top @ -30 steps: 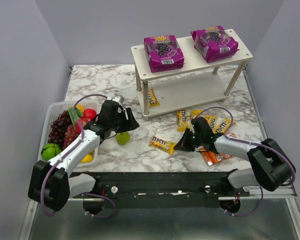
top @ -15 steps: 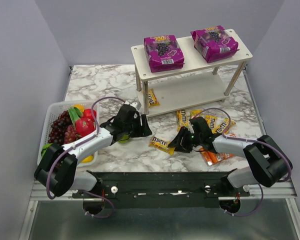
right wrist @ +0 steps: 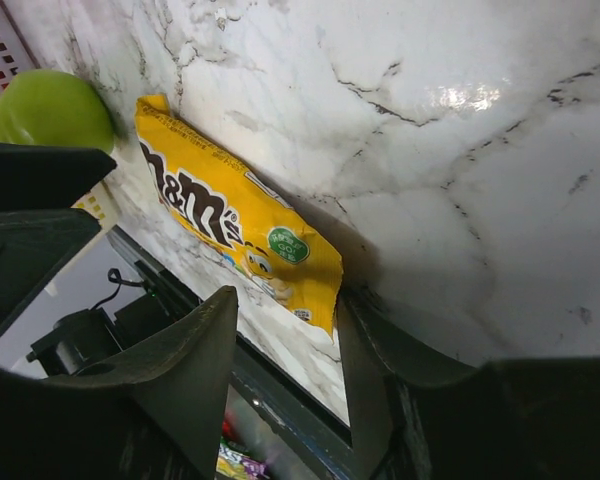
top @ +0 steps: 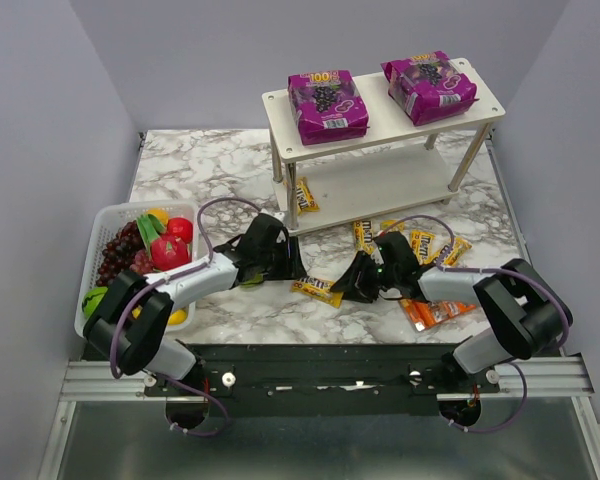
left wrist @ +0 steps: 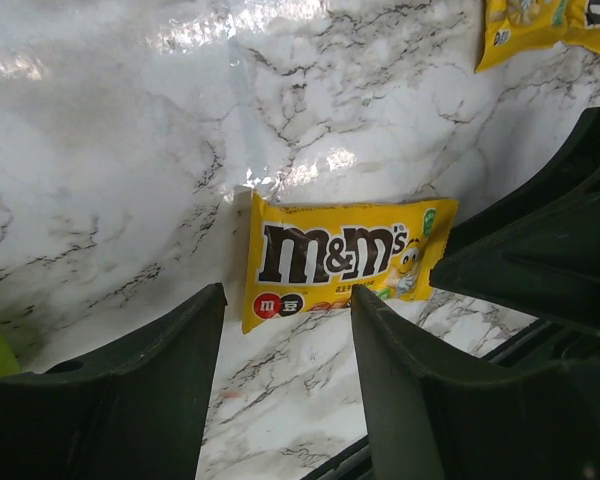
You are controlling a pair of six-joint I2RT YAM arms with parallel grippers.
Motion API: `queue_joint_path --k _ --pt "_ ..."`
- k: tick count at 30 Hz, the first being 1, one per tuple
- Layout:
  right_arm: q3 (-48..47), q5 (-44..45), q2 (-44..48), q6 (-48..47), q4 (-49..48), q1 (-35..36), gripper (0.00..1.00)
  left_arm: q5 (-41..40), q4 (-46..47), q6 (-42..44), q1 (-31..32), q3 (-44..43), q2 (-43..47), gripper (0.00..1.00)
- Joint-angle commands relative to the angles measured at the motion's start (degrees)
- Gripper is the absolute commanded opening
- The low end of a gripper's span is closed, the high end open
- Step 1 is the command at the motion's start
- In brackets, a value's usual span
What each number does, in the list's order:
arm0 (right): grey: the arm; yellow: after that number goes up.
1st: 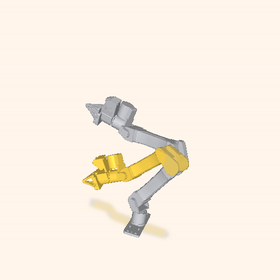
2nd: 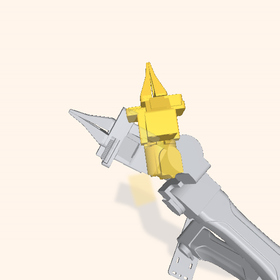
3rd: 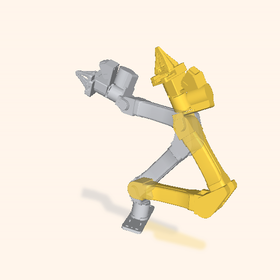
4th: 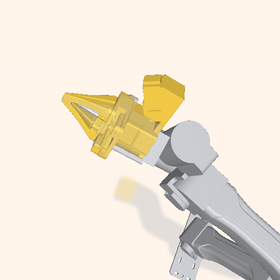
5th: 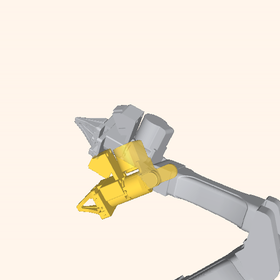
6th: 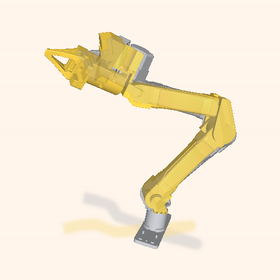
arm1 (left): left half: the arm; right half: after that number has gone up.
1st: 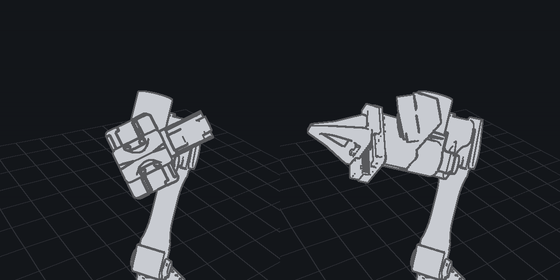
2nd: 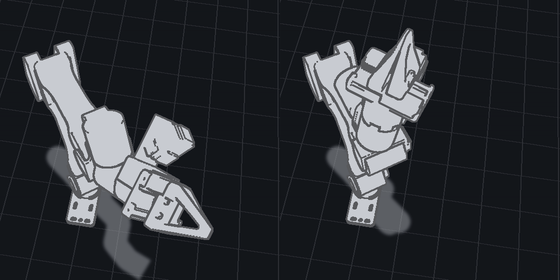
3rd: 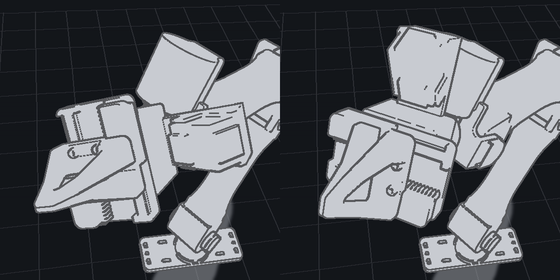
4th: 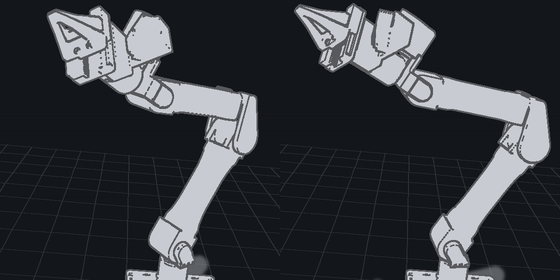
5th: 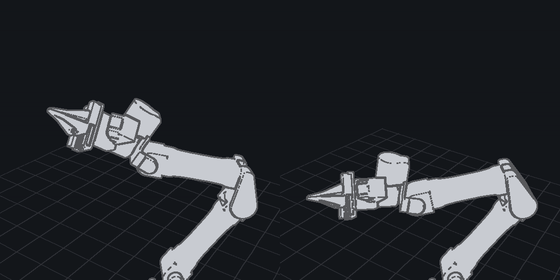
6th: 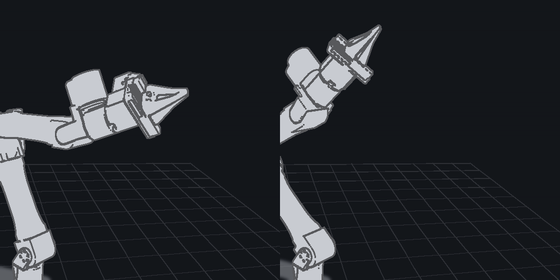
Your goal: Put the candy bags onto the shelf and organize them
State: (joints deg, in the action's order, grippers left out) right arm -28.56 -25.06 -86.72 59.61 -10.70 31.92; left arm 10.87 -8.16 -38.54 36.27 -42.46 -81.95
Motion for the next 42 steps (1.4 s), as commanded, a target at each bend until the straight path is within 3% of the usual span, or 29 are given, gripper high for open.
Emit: queue_joint_path --k 1,11,15,18,21,28,36,42 --pt "1.8 3.1 -3.1 -2.0 3.8 0.5 0.52 0.2 1.2 1.2 1.1 -1.5 -2.7 0.61" --pt "1.5 2.8 -5.3 -1.1 1.5 0.7 0.47 -3.2 -4.1 -0.4 2.0 -4.4 -6.7 0.45" --pt "1.6 2.2 -6.6 0.0 -1.4 0.9 0.43 -4.5 -5.5 -0.7 2.3 -4.3 -7.5 0.32" --pt "1.8 2.0 -7.4 0.9 -3.0 0.9 0.38 -5.1 -5.9 -0.6 2.8 -4.0 -7.9 0.27" --pt "2.3 1.9 -7.9 1.9 -4.6 0.9 0.3 -5.2 -6.0 -0.7 2.9 -3.6 -8.0 0.26" --pt "3.9 3.0 -4.8 3.1 -4.0 0.9 0.01 -8.0 -7.4 0.0 2.9 -4.5 -5.2 0.25" --pt "5.1 6.2 7.3 4.7 0.3 0.9 0.01 -15.6 -13.1 2.0 2.8 -10.0 0.6 0.31" --pt "-2.2 10.3 13.7 4.3 8.6 0.7 0.01 -18.9 -13.5 2.9 2.7 -11.8 6.7 0.35"
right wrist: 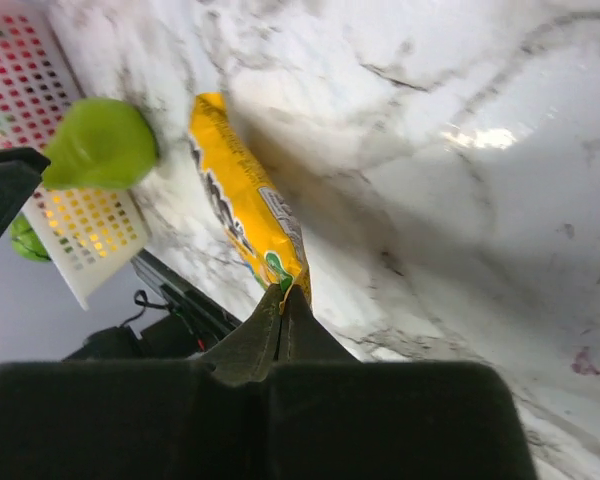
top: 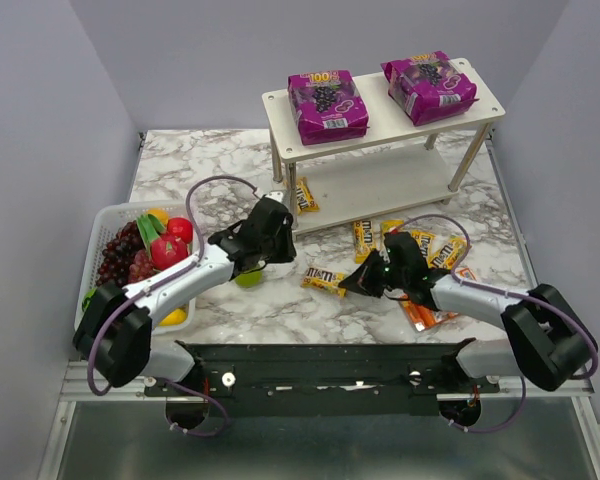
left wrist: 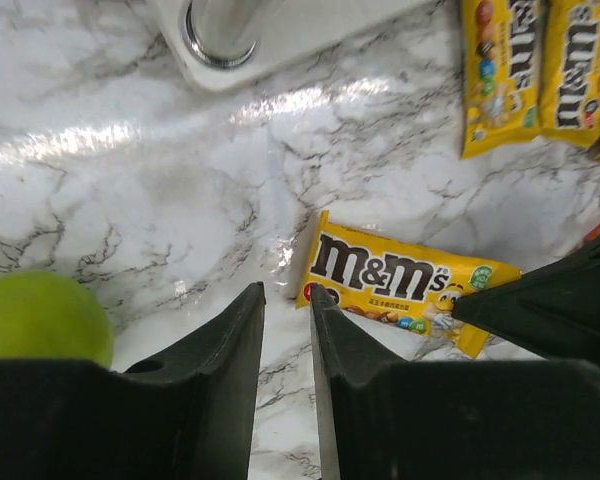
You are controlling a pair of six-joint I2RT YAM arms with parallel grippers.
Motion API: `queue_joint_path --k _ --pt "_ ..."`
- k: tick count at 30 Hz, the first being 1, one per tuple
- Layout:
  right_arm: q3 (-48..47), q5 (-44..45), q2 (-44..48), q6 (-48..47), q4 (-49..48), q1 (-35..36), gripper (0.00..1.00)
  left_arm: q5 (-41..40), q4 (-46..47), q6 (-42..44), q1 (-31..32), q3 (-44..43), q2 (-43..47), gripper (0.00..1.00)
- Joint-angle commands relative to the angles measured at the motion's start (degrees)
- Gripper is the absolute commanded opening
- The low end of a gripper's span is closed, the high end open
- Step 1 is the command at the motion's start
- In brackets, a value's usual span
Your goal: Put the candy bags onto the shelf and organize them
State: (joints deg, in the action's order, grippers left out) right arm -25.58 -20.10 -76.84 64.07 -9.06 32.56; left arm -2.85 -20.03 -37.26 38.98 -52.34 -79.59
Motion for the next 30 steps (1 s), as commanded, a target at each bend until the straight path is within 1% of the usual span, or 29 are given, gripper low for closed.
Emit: queue_joint_path --k 1,3,6,11,15,18,22,24,28,30 --pt "-7.7 6.1 4.5 -0.3 8.2 -0.1 0.01 -6.5 -1.5 1.6 0.0 -1.6 6.1 0.35" --pt "-9.8 8.3 6.5 -0.4 10.7 -0.6 0.0 -7.6 -1.2 1.4 -0.1 -0.8 8.0 0.34" --pt "-13.0 10.3 8.2 -0.4 11.3 -2.4 0.01 -8.7 -0.7 1.3 -0.2 0.7 11.6 0.34" --pt "-18.4 12.3 6.8 -0.7 11.2 -5.8 0.01 -10.9 -0.4 1.5 -0.6 2.4 15.8 0.37" --pt "-24.6 13.4 2.2 -1.2 10.3 -9.3 0.0 -11.0 -1.0 1.7 -1.3 3.3 16.7 0.38" --pt "-27.1 13.9 -3.0 0.6 7.8 -11.5 0.01 -10.4 -1.5 1.7 -2.1 3.6 17.0 0.38" --pt "-31.5 14.6 -10.2 6.7 5.4 -12.6 0.01 -10.2 -1.8 1.2 -3.0 4.3 17.8 0.38" --pt "-32.5 15.3 -14.6 9.6 3.9 -12.6 0.01 -10.0 -1.9 1.0 -3.6 4.6 18.2 0.38" --pt "-32.9 15.2 -21.3 19.7 0.2 -12.5 0.01 -10.0 -2.3 0.6 -4.6 4.9 18.9 0.38" --pt "-34.6 14.7 -24.8 22.0 0.1 -12.3 0.01 -9.9 -2.4 0.6 -5.4 5.1 19.1 0.38"
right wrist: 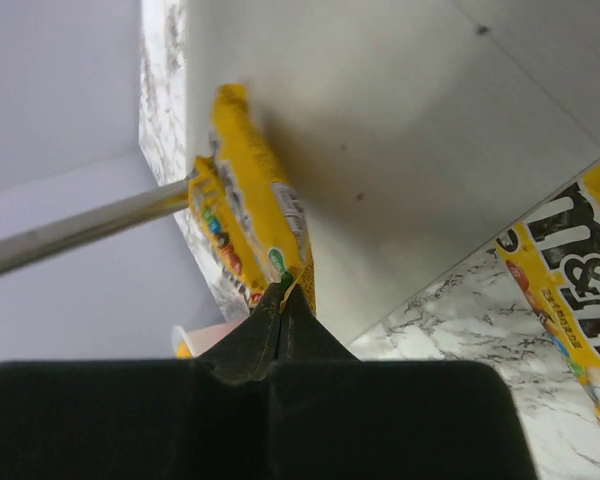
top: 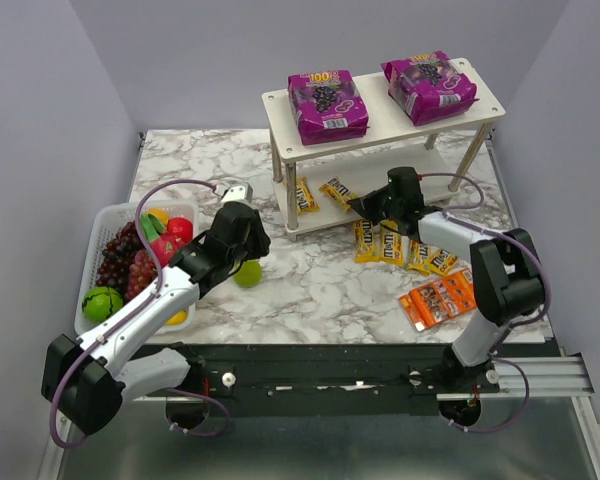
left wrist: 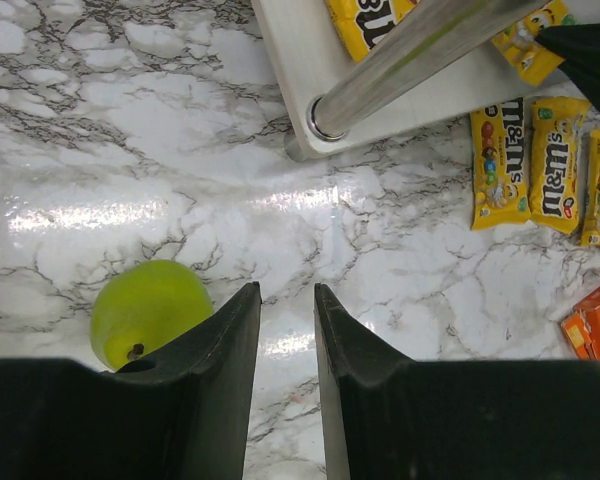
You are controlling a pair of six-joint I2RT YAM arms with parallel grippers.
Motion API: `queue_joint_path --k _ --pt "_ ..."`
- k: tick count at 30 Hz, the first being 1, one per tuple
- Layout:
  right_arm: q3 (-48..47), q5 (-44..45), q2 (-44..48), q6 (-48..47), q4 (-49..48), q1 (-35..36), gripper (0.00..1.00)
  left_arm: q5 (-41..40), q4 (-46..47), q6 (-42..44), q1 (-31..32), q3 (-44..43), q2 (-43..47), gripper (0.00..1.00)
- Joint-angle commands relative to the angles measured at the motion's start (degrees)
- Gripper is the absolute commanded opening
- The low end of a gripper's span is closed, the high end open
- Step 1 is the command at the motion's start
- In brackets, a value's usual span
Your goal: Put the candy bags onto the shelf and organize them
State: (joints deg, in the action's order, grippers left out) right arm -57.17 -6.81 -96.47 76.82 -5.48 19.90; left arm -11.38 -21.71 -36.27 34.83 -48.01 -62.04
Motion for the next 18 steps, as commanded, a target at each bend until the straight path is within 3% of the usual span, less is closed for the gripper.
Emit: queue_joint_path --k 1,18 --pt "-3.6 1.5 -6.0 10.7 -3.3 0.7 0.01 -1.4 -0.9 -0.4 -1.5 1.0 1.8 0.38" --pt "-7.5 11.0 -11.1 25.0 4.9 6.5 0.01 1.8 -1.0 0.7 -7.8 2.0 2.5 0.38"
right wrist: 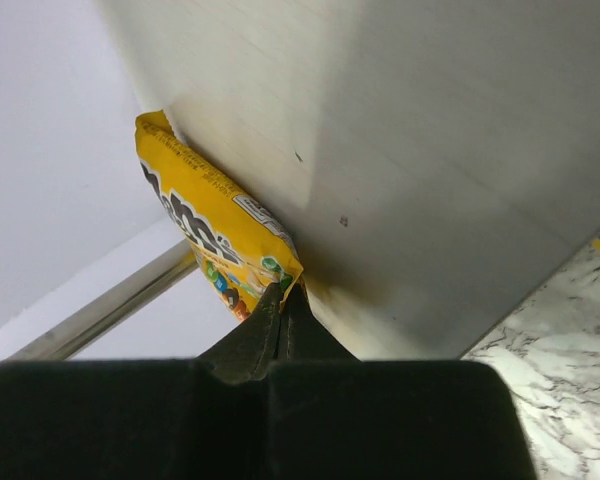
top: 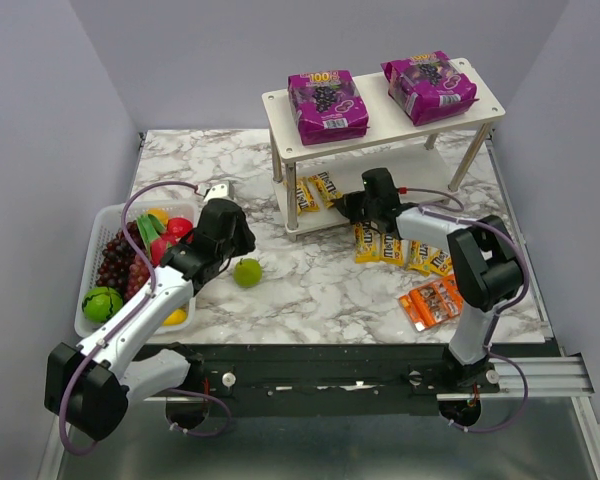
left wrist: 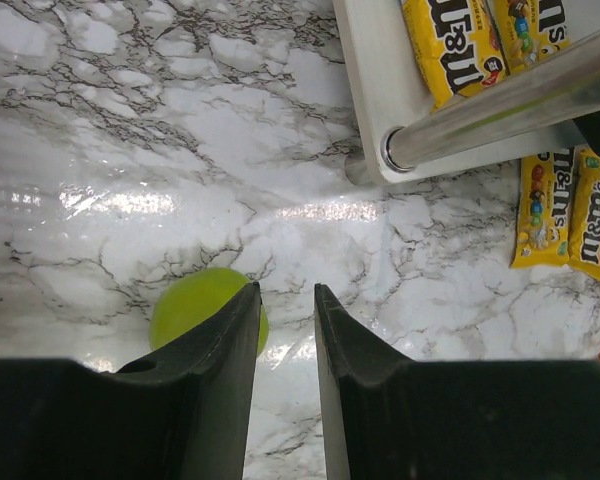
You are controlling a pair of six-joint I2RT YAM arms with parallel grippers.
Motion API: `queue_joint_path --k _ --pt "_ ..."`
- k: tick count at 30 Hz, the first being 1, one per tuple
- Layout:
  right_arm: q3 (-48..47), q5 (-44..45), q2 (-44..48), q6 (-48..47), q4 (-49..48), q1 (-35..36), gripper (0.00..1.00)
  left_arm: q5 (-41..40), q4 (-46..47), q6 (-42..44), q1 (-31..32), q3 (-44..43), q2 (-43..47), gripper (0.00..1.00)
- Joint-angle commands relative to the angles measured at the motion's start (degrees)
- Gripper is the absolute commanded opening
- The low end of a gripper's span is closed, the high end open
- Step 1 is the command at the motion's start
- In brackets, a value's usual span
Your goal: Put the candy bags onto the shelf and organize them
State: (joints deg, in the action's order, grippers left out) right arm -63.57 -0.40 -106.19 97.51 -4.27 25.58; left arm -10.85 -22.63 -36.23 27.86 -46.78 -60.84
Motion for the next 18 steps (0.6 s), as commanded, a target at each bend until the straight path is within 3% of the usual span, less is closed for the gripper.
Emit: queue_joint_path --k 1,7,10,11,14,18 --pt "-1.3 4.9 -1.5 4.7 3.9 0.9 0.01 1.4 -0.1 0.7 -0.8 0.9 1.4 0.38" --pt "-1.7 6.7 -1.0 7.0 6.3 1.6 0.01 2.0 -0.2 1.2 -1.2 1.0 1.2 0.38" --pt "-1.6 6.8 -0.9 6.5 6.6 1.6 0.2 2.1 0.0 1.2 -1.3 1.0 1.2 0.38" --pt "-1.7 6.8 -0.7 5.7 6.6 1.6 0.33 2.2 -0.1 1.1 -1.3 1.0 1.2 0.38" --pt "-1.5 6.5 0.3 4.5 7.2 1.5 0.52 2.2 -0.1 0.9 -1.4 1.1 1.2 0.38" --pt "-0.2 6.0 2.6 3.2 8.6 1.6 0.58 2.0 -0.4 0.5 -1.5 1.3 1.4 0.38"
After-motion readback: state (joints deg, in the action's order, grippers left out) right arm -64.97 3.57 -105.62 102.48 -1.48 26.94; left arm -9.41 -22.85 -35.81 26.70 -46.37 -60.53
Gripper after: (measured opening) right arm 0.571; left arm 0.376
